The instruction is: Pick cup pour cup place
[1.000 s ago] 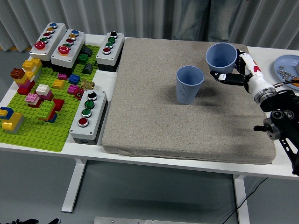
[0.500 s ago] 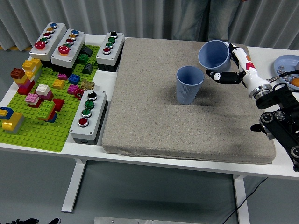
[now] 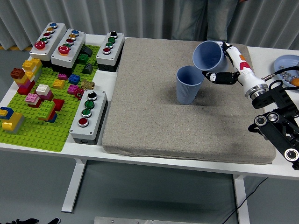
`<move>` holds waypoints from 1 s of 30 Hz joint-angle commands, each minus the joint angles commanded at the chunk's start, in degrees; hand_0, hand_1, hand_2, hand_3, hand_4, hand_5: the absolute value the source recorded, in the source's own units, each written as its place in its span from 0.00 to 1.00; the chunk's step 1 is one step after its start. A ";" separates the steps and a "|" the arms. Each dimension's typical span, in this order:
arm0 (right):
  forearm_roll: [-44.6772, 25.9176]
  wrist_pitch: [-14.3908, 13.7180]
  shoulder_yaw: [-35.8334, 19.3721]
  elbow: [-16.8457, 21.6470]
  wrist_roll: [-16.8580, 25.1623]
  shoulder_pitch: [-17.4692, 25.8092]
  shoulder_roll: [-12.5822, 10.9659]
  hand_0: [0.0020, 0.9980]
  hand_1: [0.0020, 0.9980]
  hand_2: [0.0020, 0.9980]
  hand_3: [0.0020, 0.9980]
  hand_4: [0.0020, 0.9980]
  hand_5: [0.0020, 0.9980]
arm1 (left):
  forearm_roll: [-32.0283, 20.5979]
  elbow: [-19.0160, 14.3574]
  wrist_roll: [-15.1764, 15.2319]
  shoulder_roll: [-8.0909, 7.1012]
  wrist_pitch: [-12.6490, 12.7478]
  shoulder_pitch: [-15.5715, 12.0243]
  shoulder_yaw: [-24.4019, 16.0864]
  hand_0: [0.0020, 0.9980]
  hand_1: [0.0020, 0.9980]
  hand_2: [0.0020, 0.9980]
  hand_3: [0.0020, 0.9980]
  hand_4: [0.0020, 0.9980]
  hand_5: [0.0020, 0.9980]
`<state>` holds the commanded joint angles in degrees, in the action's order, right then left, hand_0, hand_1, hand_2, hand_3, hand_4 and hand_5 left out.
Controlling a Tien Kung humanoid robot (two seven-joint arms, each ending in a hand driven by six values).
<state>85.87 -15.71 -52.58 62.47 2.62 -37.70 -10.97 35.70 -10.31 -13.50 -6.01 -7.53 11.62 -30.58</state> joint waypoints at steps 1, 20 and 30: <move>0.17 -0.04 -0.01 0.00 0.06 -0.02 0.01 0.89 0.77 0.66 0.68 0.69 0.10 | 0.01 0.00 0.00 0.00 0.00 0.00 -0.01 0.78 0.76 0.82 0.65 0.51 1.00; 8.18 -1.84 -0.01 -0.54 1.38 0.06 0.56 0.89 0.77 0.66 0.68 0.69 0.10 | 0.37 0.00 -0.12 -0.02 -0.05 -0.20 -0.18 0.78 0.76 0.82 0.65 0.51 1.00; 11.54 -2.90 0.31 -0.60 1.81 -0.18 0.69 0.89 0.77 0.66 0.67 0.69 0.10 | 0.45 0.00 -0.14 -0.06 -0.06 -0.20 -0.20 0.78 0.76 0.82 0.65 0.51 1.00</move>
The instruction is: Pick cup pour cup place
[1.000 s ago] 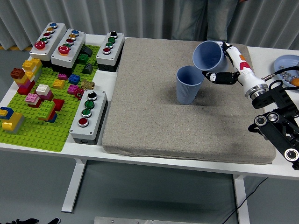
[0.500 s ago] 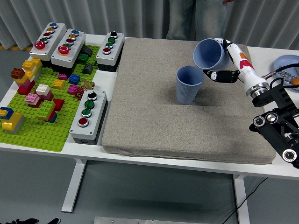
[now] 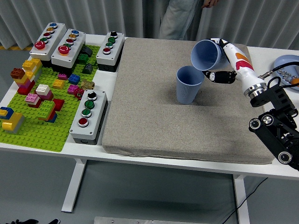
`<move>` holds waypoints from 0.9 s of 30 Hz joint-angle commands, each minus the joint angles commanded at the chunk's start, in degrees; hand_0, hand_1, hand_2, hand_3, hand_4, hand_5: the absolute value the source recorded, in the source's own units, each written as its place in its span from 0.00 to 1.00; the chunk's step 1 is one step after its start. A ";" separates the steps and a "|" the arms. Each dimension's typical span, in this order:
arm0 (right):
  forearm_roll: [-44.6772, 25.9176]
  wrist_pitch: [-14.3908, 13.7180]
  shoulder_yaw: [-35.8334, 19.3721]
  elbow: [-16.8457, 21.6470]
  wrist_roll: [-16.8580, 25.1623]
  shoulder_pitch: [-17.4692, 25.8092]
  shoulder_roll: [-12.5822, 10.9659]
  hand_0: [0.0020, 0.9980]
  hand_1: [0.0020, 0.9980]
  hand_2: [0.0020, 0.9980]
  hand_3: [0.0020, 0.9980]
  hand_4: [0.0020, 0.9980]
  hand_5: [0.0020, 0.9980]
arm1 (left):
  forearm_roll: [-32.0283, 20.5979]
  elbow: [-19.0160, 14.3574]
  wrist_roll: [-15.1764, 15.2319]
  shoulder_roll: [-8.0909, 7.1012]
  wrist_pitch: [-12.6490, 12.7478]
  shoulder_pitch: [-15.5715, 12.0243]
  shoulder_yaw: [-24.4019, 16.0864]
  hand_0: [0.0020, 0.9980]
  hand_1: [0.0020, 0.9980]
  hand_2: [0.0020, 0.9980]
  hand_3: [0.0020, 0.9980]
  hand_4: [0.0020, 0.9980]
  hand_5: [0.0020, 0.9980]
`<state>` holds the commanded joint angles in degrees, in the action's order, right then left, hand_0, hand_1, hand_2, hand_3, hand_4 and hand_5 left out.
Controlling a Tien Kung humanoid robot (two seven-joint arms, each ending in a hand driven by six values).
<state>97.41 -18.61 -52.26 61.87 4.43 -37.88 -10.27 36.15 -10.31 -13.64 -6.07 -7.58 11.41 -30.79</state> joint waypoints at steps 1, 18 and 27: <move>0.31 -0.12 0.00 -0.04 0.03 -0.04 0.00 0.89 0.77 0.66 0.67 0.68 0.10 | 0.00 0.00 0.01 -0.01 0.00 0.00 0.00 0.78 0.76 0.82 0.65 0.51 1.00; 1.19 -1.34 -0.22 -0.81 1.05 -0.33 -0.26 0.89 0.77 0.65 0.67 0.68 0.11 | 0.24 0.00 0.00 -0.01 0.03 0.41 -0.35 0.78 0.76 0.82 0.64 0.51 1.00; 1.63 -1.54 1.03 -2.05 1.15 -0.86 0.23 0.89 0.77 0.65 0.67 0.68 0.10 | 0.20 0.00 0.03 -0.02 0.05 0.60 -0.30 0.78 0.76 0.82 0.64 0.51 1.00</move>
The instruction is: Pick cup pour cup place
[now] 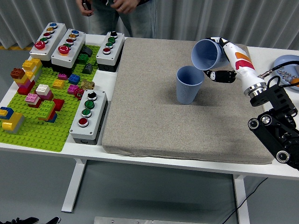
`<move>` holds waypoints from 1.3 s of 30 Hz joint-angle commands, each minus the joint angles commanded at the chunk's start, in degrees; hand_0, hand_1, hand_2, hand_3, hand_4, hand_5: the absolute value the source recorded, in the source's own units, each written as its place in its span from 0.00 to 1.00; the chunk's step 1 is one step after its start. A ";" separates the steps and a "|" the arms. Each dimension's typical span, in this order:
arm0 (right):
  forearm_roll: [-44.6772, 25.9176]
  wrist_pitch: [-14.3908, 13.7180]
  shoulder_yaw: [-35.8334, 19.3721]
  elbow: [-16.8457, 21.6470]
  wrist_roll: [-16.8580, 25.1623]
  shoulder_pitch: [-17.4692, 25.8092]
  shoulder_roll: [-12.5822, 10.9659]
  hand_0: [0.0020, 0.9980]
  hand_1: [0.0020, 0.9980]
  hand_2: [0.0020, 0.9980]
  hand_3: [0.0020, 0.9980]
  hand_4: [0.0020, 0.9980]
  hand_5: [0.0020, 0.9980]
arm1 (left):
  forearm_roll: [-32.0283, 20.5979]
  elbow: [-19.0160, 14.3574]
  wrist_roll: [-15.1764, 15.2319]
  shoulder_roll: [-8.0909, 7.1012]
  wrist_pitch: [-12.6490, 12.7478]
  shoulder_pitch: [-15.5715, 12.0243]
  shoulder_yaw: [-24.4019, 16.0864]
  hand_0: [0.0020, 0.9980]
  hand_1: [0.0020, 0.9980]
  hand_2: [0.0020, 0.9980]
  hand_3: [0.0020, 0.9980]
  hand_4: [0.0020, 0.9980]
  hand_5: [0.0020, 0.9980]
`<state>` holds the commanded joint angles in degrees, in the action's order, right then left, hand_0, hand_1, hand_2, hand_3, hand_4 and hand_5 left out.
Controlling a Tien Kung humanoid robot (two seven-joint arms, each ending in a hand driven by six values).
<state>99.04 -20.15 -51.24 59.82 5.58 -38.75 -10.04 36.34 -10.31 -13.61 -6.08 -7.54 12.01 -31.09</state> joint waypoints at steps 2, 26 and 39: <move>0.13 -0.04 0.09 -0.02 -0.06 -0.09 0.03 0.89 0.77 0.65 0.67 0.68 0.10 | 0.03 0.00 -0.01 -0.01 0.01 0.02 -0.05 0.78 0.76 0.82 0.64 0.51 1.00; 3.57 -1.59 1.06 -0.18 -0.42 -0.80 0.07 0.89 0.77 0.65 0.66 0.67 0.10 | 0.22 0.00 -0.06 -0.02 -0.02 0.07 -0.15 0.78 0.76 0.82 0.64 0.51 1.00; 4.75 -2.54 1.90 -0.96 -0.42 -0.94 0.11 0.89 0.77 0.65 0.66 0.67 0.10 | 0.31 0.00 -0.13 -0.04 -0.06 -0.12 -0.18 0.78 0.76 0.82 0.64 0.51 1.00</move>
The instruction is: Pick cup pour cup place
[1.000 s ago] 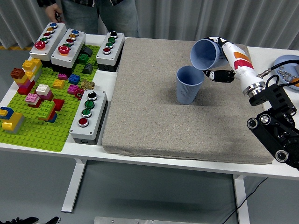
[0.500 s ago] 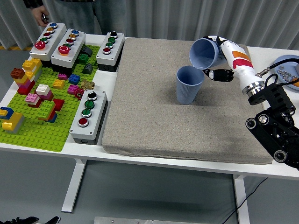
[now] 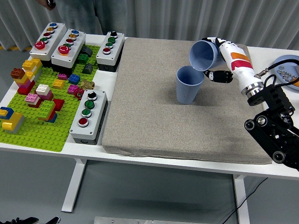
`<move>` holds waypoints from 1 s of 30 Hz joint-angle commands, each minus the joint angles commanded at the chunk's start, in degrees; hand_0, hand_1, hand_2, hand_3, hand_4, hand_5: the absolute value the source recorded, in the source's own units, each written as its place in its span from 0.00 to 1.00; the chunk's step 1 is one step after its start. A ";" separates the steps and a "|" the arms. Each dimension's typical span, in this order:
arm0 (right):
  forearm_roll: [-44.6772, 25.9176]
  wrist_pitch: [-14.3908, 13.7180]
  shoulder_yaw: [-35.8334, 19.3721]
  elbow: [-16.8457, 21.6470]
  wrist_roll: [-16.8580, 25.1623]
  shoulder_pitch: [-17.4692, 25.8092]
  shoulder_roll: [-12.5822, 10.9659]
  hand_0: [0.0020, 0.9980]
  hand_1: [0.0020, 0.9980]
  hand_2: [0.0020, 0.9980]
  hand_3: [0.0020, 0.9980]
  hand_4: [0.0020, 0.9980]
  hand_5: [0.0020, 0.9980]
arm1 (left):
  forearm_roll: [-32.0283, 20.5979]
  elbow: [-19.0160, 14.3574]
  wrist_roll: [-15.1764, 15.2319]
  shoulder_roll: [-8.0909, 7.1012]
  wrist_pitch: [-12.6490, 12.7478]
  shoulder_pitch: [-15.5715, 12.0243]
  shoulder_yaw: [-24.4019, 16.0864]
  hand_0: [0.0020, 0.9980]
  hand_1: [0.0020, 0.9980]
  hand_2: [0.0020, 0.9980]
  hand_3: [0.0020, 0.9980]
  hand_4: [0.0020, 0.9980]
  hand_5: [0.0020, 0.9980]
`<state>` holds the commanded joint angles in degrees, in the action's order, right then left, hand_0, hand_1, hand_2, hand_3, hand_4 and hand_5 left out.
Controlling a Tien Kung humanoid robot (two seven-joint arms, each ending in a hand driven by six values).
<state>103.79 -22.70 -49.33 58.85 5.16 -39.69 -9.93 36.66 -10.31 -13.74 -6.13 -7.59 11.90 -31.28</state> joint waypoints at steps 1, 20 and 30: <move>0.02 -0.04 0.04 -0.04 0.01 0.00 -0.01 0.89 0.77 0.65 0.66 0.67 0.11 | 0.00 0.00 0.00 0.00 0.00 -0.02 -0.01 0.78 0.76 0.82 0.64 0.51 1.00; 1.56 -1.68 2.69 -0.42 0.41 -1.09 -1.35 0.90 0.77 0.65 0.66 0.67 0.10 | 0.39 0.00 -0.01 -0.08 0.05 -0.06 -0.33 0.78 0.76 0.82 0.64 0.51 1.00; 2.29 -1.99 3.69 -0.32 0.09 -1.86 -1.75 0.90 0.77 0.65 0.66 0.67 0.10 | 0.35 0.00 0.01 -0.11 0.08 0.07 -0.32 0.78 0.76 0.82 0.65 0.51 1.00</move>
<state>106.08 -24.69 -45.65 58.53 5.25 -41.55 -11.68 37.01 -10.31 -13.73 -6.24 -7.51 11.97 -31.59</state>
